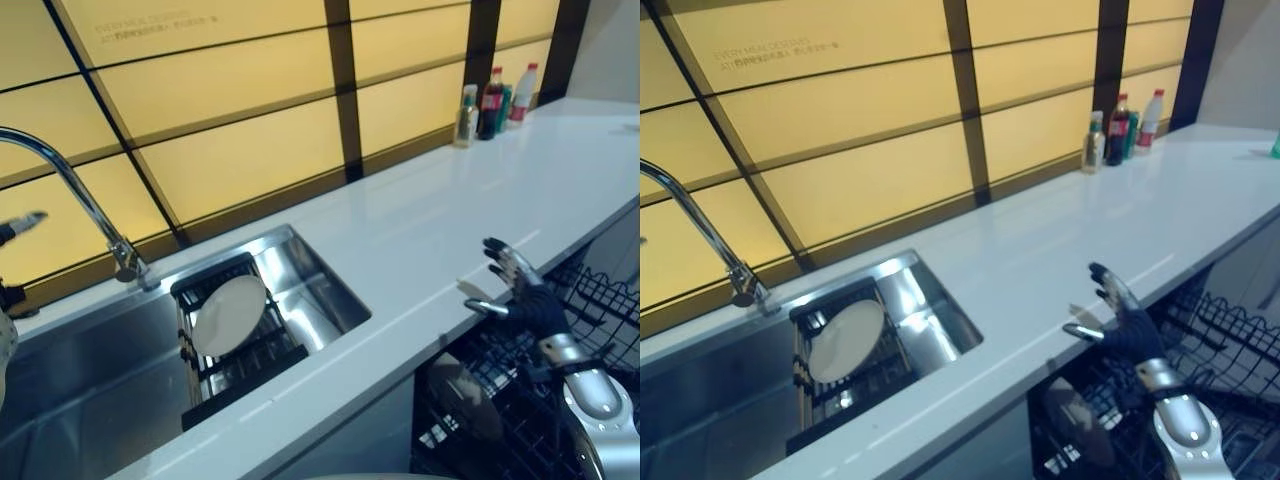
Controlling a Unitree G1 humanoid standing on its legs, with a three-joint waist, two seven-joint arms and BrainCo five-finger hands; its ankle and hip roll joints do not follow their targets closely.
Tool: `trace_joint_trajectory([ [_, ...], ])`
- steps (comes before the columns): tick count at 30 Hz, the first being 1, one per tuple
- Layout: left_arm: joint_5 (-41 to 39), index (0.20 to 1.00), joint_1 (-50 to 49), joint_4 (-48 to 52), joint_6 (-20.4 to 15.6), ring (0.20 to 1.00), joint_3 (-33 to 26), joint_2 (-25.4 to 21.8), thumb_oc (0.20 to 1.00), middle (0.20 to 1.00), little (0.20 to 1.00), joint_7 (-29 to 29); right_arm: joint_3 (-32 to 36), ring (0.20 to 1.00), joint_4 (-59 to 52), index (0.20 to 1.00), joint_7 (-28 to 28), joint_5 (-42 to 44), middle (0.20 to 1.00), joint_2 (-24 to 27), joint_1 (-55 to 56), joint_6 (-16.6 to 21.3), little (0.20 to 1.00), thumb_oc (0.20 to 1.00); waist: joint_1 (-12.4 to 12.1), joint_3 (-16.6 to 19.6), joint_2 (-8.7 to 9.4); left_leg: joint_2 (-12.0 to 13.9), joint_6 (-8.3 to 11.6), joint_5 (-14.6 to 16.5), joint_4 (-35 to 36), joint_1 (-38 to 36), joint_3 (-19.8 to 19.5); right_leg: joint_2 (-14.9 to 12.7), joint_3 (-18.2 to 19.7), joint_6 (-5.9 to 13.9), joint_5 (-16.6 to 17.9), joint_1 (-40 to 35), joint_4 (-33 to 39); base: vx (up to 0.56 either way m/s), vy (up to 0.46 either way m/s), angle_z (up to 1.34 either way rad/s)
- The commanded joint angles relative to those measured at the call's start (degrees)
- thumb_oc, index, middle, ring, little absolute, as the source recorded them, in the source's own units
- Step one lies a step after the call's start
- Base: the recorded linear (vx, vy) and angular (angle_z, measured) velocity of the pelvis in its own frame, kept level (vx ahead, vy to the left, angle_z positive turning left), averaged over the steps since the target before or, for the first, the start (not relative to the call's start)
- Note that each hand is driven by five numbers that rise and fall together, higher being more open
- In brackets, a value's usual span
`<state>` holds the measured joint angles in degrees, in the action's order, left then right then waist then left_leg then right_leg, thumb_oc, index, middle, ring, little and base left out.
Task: Pick up plates and place into dishwasher.
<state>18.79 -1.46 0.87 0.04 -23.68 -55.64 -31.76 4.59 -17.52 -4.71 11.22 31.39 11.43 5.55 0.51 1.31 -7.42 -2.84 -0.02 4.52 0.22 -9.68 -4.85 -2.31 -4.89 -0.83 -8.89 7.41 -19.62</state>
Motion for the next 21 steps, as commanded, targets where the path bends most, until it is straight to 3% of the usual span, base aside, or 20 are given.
trace_joint_trajectory([
  [1, -1.88, 1.000, 5.21, -0.75, 1.87, 1.000, 2.64, -4.29, 1.000, 1.000, 1.000, -3.75, -2.35, 1.000, -1.91, 1.000, 4.02, -0.36, 1.000, 1.88, -8.76, 1.85, 1.000, 1.000, -0.22, -2.95, 3.54, -1.68, 1.04, 0.10, -3.33, 4.29, -1.11, -0.19, 1.03, 4.66, 4.01, -12.95, 17.98, -0.15, -0.236, 0.04],
  [5, -0.73, 1.000, 3.14, 1.54, 2.37, 1.000, 5.18, -0.21, 1.000, 1.000, 1.000, -3.87, -3.68, 1.000, 0.17, 1.000, 7.04, 0.24, 1.000, 2.31, -9.10, 2.61, 1.000, 1.000, -1.46, -4.98, 5.25, -2.85, 1.14, 2.88, -11.90, 8.55, -0.67, -0.01, 0.59, 3.84, 4.06, -13.34, 17.38, -0.05, -0.163, 0.01],
  [9, -1.26, 1.000, 3.18, 2.04, 4.31, 1.000, 6.91, 1.76, 1.000, 1.000, 1.000, -1.71, -5.87, 1.000, 1.91, 1.000, 9.32, -0.20, 1.000, 3.19, -11.19, 2.05, 1.000, 1.000, -2.53, -6.14, 5.05, -1.99, 1.60, -0.83, -7.21, 9.11, -4.60, 0.91, 1.83, 3.45, 4.11, -13.17, 17.51, 0.02, -0.012, -0.04],
  [12, -2.44, 1.000, 3.41, 0.18, 4.69, 1.000, 7.62, 2.58, 1.000, 1.000, 1.000, -2.39, -6.47, 1.000, 1.65, 1.000, 9.56, -0.82, 1.000, 4.42, -11.35, 1.14, 1.000, 1.000, -2.24, -6.38, 4.73, -0.75, 2.55, -2.57, -4.30, 9.73, -4.66, 0.91, 2.38, 3.40, 3.40, -13.60, 18.25, 0.09, 0.105, -0.04],
  [21, -2.94, 1.000, 4.01, -2.94, 4.10, 1.000, 11.02, 4.67, 1.000, 1.000, 1.000, -5.56, -5.16, 1.000, 3.46, 1.000, 9.61, 1.10, 1.000, 11.09, -11.46, -1.39, 1.000, 1.000, -0.17, -8.91, 4.51, -0.03, 2.70, -2.03, -5.17, 11.58, -1.48, -0.10, 2.96, 4.21, 2.30, -8.19, 14.10, 0.12, 0.238, -0.15],
])
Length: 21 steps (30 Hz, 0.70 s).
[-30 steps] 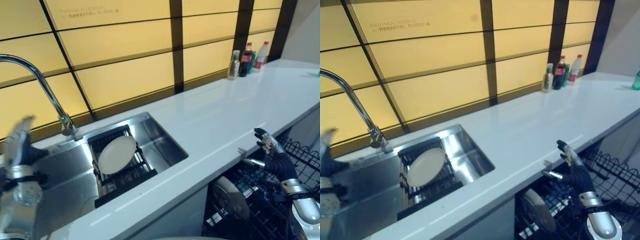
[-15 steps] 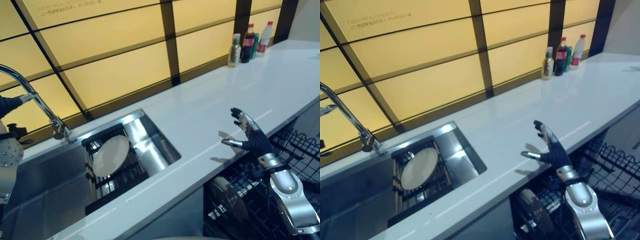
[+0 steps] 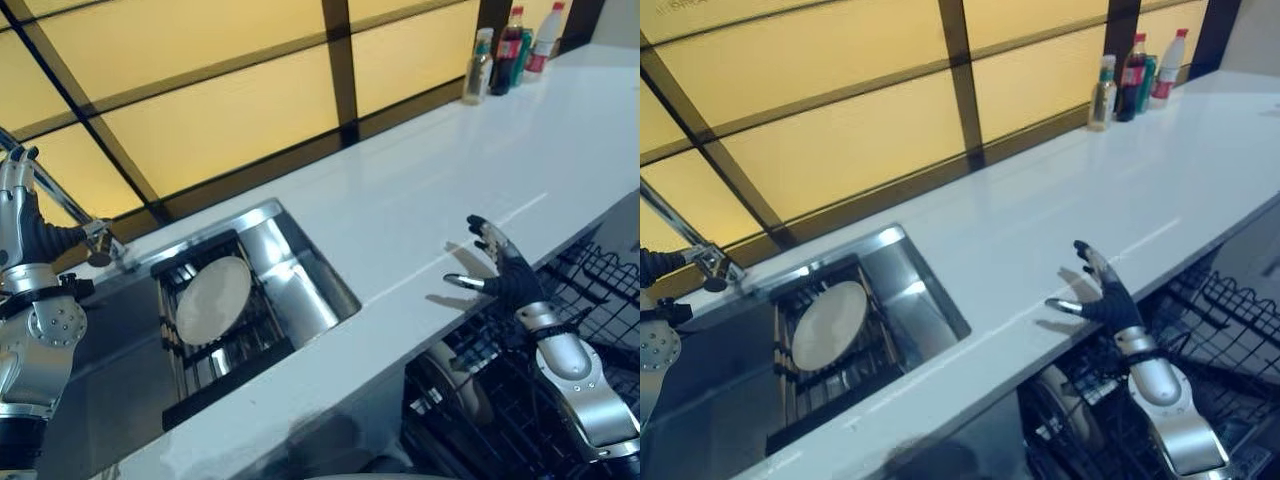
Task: Pick up plates and place into dishwasher.
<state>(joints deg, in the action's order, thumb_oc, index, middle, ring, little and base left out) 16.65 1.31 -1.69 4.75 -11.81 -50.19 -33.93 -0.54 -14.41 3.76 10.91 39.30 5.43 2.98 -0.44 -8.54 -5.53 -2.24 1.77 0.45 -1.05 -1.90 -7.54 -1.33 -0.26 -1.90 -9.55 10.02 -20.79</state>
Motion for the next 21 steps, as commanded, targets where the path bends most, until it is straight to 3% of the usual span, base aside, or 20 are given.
trace_joint_trajectory([
  [1, -1.10, 1.000, 2.24, -0.43, -0.37, 1.000, -0.10, -1.08, 1.000, 1.000, 1.000, -4.13, -0.50, 1.000, 1.04, 1.000, 2.05, 1.72, 1.000, 3.87, -6.21, 1.72, 1.000, 1.000, 0.79, 0.02, 2.71, -0.62, 0.82, 2.05, -4.32, 4.65, 1.36, -1.12, -1.66, 5.46, 3.01, -9.05, 14.28, -0.08, 0.191, -0.21],
  [5, -3.75, 1.000, 9.61, -3.46, 0.20, 1.000, 3.16, -4.84, 1.000, 1.000, 1.000, -6.70, -3.81, 1.000, 3.64, 1.000, 6.06, 1.88, 1.000, 5.19, -11.57, 4.69, 1.000, 1.000, 0.69, -5.98, 4.07, -0.86, 0.07, 1.96, -6.87, 10.00, 2.31, -0.68, -1.08, 6.52, 4.25, -1.89, 11.07, -0.16, 0.106, -0.11],
  [11, -7.10, 1.000, 21.09, -10.64, -1.49, 1.000, 9.92, -9.69, 1.000, 1.000, 1.000, -9.44, -10.40, 1.000, 5.58, 1.000, 12.71, 0.74, 1.000, 4.61, -20.07, 4.21, 1.000, 1.000, 0.29, -13.28, 6.94, -1.62, -1.24, 1.81, -11.70, 18.63, 3.72, -0.19, 0.86, 7.15, 7.20, 5.44, 9.26, -0.09, 0.049, -0.06],
  [17, -8.02, 1.000, 25.18, -8.97, -0.65, 1.000, 13.93, -10.19, 1.000, 1.000, 1.000, -6.67, -12.54, 1.000, 6.36, 1.000, 16.50, 0.10, 1.000, 3.03, -23.06, 4.83, 1.000, 1.000, -1.23, -16.44, 9.59, -1.64, -2.02, 1.79, -12.30, 22.39, 3.65, -0.21, 0.20, 7.21, 8.75, 6.73, 11.37, -0.04, -0.067, -0.06],
  [21, -11.67, 1.000, 23.72, -6.43, -2.62, 1.000, 13.61, -8.02, 1.000, 1.000, 1.000, -0.70, -11.50, 1.000, 6.77, 1.000, 16.97, -0.53, 1.000, 1.84, -22.81, 5.04, 1.000, 1.000, -2.06, -17.36, 10.02, -1.78, -2.25, 1.81, -12.08, 22.60, 3.16, -0.36, -0.72, 6.98, 8.97, 6.12, 12.49, 0.00, -0.054, -0.03],
])
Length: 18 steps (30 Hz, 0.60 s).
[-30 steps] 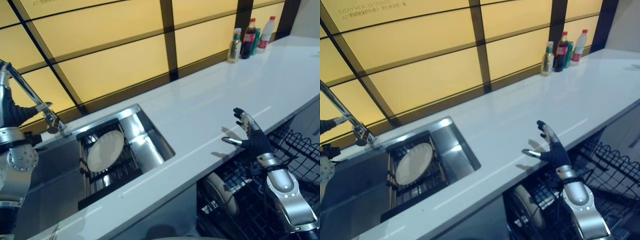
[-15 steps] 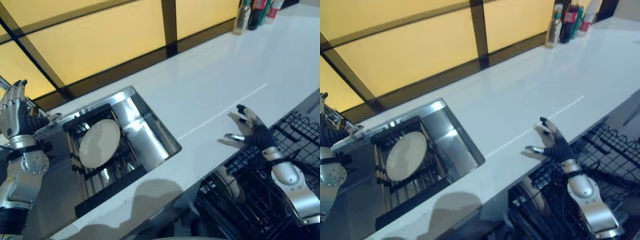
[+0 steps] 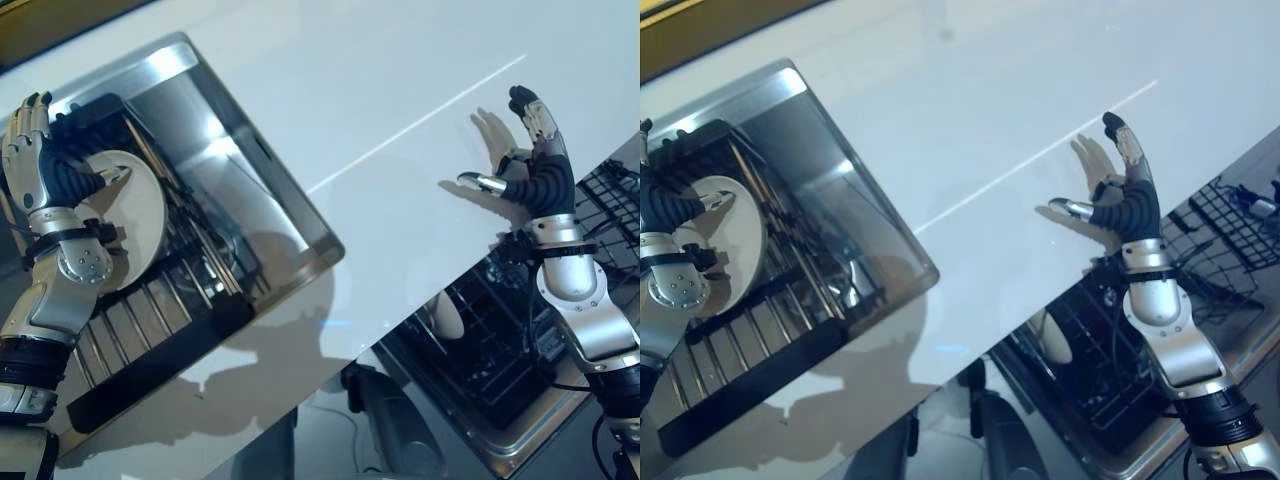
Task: Pick up plates and place into dishwasher.
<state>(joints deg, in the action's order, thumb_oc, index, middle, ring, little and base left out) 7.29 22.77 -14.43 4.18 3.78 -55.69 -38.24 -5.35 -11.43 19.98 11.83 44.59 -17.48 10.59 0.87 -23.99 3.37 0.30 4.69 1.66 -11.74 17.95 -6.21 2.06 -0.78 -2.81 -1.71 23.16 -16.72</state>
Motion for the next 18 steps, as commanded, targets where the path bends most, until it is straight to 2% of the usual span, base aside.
trace_joint_trajectory([
  [1, -3.24, 1.000, 1.38, 7.69, -2.02, 1.000, -2.56, -1.78, 1.000, 1.000, 1.000, 5.29, -6.30, 1.000, 3.72, 1.000, 0.79, -1.61, 1.000, -3.60, 0.41, -2.57, 1.000, 1.000, -3.60, -2.04, 1.12, -4.34, -5.20, 0.57, -1.34, 2.73, 1.69, -3.78, -0.42, 7.82, 1.13, -7.22, 8.61, 0.01, -0.045, 0.03],
  [2, -4.22, 1.000, 0.77, 8.51, -1.93, 1.000, -2.99, -1.35, 1.000, 1.000, 1.000, 6.47, -6.08, 1.000, 3.64, 1.000, 0.83, -1.68, 1.000, -3.67, 0.61, -2.62, 1.000, 1.000, -3.69, -2.13, 1.11, -4.35, -5.21, 0.56, -1.31, 2.69, 1.59, -3.79, -0.54, 7.78, 1.12, -7.37, 8.70, 0.00, -0.059, 0.07],
  [4, -11.35, 1.000, -1.88, 11.79, -1.51, 1.000, -4.32, 1.44, 1.000, 1.000, 1.000, 13.31, -4.63, 1.000, 3.22, 1.000, 0.96, -1.97, 1.000, -4.19, 1.63, -2.79, 1.000, 1.000, -4.22, -2.69, 0.98, -4.31, -5.30, 0.48, -1.15, 2.53, 1.24, -3.81, -1.03, 7.56, 1.02, -7.73, 8.87, 0.00, -0.068, 0.07],
  [7, -21.93, 1.000, -6.78, 17.74, 2.30, 1.000, -5.71, 6.24, 1.000, 1.000, 1.000, 23.13, -2.41, 1.000, 1.98, 1.000, 0.31, -3.59, 1.000, -5.27, 3.13, -3.24, 1.000, 1.000, -4.88, -3.55, 0.47, -4.36, -5.53, 0.04, -0.49, 2.30, 0.73, -3.76, -1.62, 7.47, 1.13, -7.89, 9.19, -0.03, -0.052, 0.07],
  [9, -24.62, 1.000, -11.18, 22.36, 4.40, 1.000, -6.65, 9.41, 1.000, 1.000, 1.000, 26.04, -1.15, 1.000, 0.70, 1.000, 0.53, -3.87, 1.000, -5.17, 4.58, -3.46, 1.000, 1.000, -5.51, -4.07, 0.04, -4.45, -5.70, -0.24, -0.02, 1.98, 0.41, -3.83, -2.11, 7.39, 1.24, -8.16, 9.48, -0.03, -0.037, 0.00],
  [12, -24.77, 1.000, -14.95, 24.60, 6.03, 1.000, -6.46, 12.98, 1.000, 1.000, 1.000, 26.56, -0.24, 1.000, 0.75, 1.000, 0.72, -3.83, 1.000, -4.99, 5.63, -3.04, 1.000, 1.000, -6.11, -4.46, -0.57, -4.67, -5.88, -0.47, 0.33, 1.41, -0.18, -3.88, -2.83, 7.18, 1.03, -8.60, 9.45, -0.02, -0.036, 0.03],
  [15, -25.48, 1.000, -16.19, 24.91, 7.18, 1.000, -6.63, 13.85, 1.000, 1.000, 1.000, 25.82, 0.34, 1.000, 0.79, 1.000, 0.58, -3.34, 1.000, -4.21, 6.12, -2.72, 1.000, 1.000, -6.28, -4.47, -1.05, -4.87, -5.88, -0.87, 0.74, 1.03, -0.56, -3.97, -3.35, 6.96, 0.98, -8.96, 9.64, 0.00, -0.009, 0.01],
  [18, -29.41, 1.000, -17.36, 23.95, 8.13, 1.000, -7.87, 14.44, 1.000, 1.000, 1.000, 25.78, 1.16, 1.000, 0.76, 1.000, 0.16, -3.36, 1.000, -3.13, 6.59, -3.06, 1.000, 1.000, -6.31, -4.39, -1.72, -5.07, -5.81, -1.23, 0.60, 1.07, -0.84, -4.10, -3.69, 6.72, 0.86, -8.87, 9.45, 0.00, 0.000, 0.00],
])
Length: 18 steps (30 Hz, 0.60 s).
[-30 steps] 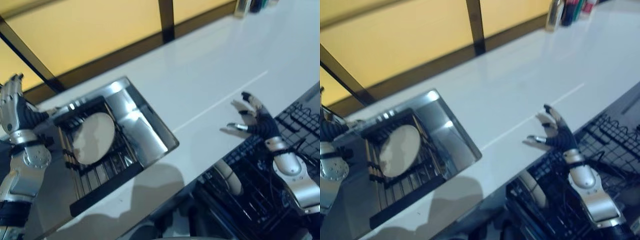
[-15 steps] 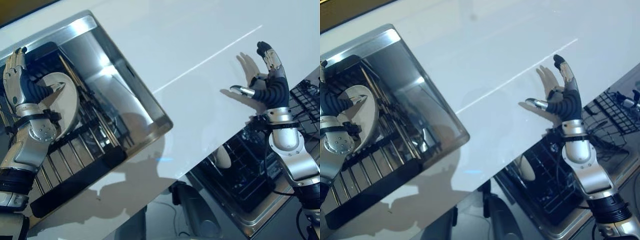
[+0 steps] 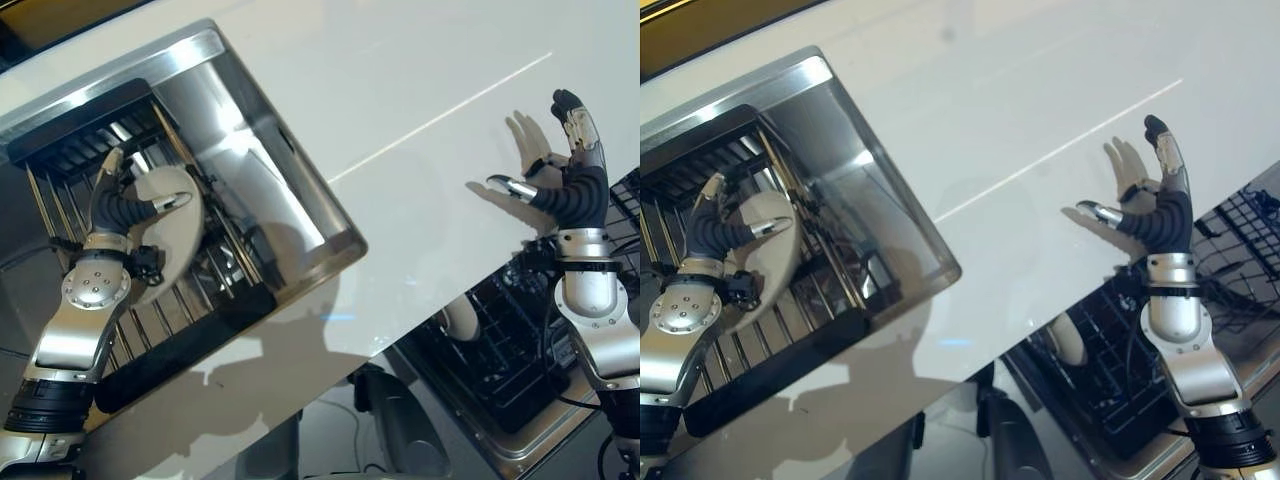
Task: Pick up plates and place into dishwasher.
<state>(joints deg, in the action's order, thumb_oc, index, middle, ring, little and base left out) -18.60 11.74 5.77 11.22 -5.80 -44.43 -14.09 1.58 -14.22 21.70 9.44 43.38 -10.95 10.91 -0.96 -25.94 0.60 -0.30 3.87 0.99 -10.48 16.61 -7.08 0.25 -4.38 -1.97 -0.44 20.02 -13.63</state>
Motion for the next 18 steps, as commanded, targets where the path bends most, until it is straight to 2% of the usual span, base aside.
trace_joint_trajectory([
  [1, -4.01, 1.000, -6.61, 3.74, 1.03, 1.000, 1.49, 3.03, 1.000, 1.000, 1.000, 1.64, -5.62, 1.000, 3.45, 1.000, -1.61, -0.92, 1.000, -1.72, 0.25, -3.44, 1.000, 1.000, -4.46, -2.43, 0.98, -4.53, -5.01, -0.59, -0.74, 2.44, -0.03, -2.32, -0.15, 5.85, -0.41, -5.72, 6.31, 0.00, 0.000, 0.00],
  [9, -5.69, 1.000, -9.12, 3.01, -1.11, 1.000, -1.25, 2.76, 1.000, 1.000, 1.000, 1.38, -4.38, 1.000, 3.60, 1.000, -1.59, -0.29, 1.000, -0.42, 3.01, -1.90, 1.000, 1.000, -4.48, -1.90, 0.65, -4.46, -5.24, -0.73, 0.07, 1.43, 0.07, -2.46, -0.61, 5.62, -0.46, -6.12, 6.55, 0.00, 0.009, 0.04],
  [15, -5.20, 1.000, -10.42, 2.56, -1.32, 1.000, -1.98, 2.72, 1.000, 1.000, 1.000, 3.93, -3.28, 1.000, 3.58, 1.000, -2.13, 0.14, 1.000, -0.01, 4.29, -1.20, 1.000, 1.000, -4.32, -1.76, 0.49, -4.52, -5.50, -0.59, -0.06, 1.25, 0.37, -2.64, -0.82, 5.55, -0.57, -5.88, 5.99, 0.00, 0.004, 0.02],
  [18, -1.51, 1.000, -10.66, 2.21, -0.40, 1.000, -1.51, 1.82, 1.000, 1.000, 1.000, 7.65, -3.32, 1.000, 3.73, 1.000, -2.18, 0.38, 1.000, 0.42, 4.26, -1.13, 1.000, 1.000, -4.26, -1.76, 0.22, -4.64, -5.58, -0.56, -0.10, 1.23, 0.42, -2.72, -0.85, 5.58, -0.59, -5.71, 5.77, 0.00, 0.012, 0.00],
])
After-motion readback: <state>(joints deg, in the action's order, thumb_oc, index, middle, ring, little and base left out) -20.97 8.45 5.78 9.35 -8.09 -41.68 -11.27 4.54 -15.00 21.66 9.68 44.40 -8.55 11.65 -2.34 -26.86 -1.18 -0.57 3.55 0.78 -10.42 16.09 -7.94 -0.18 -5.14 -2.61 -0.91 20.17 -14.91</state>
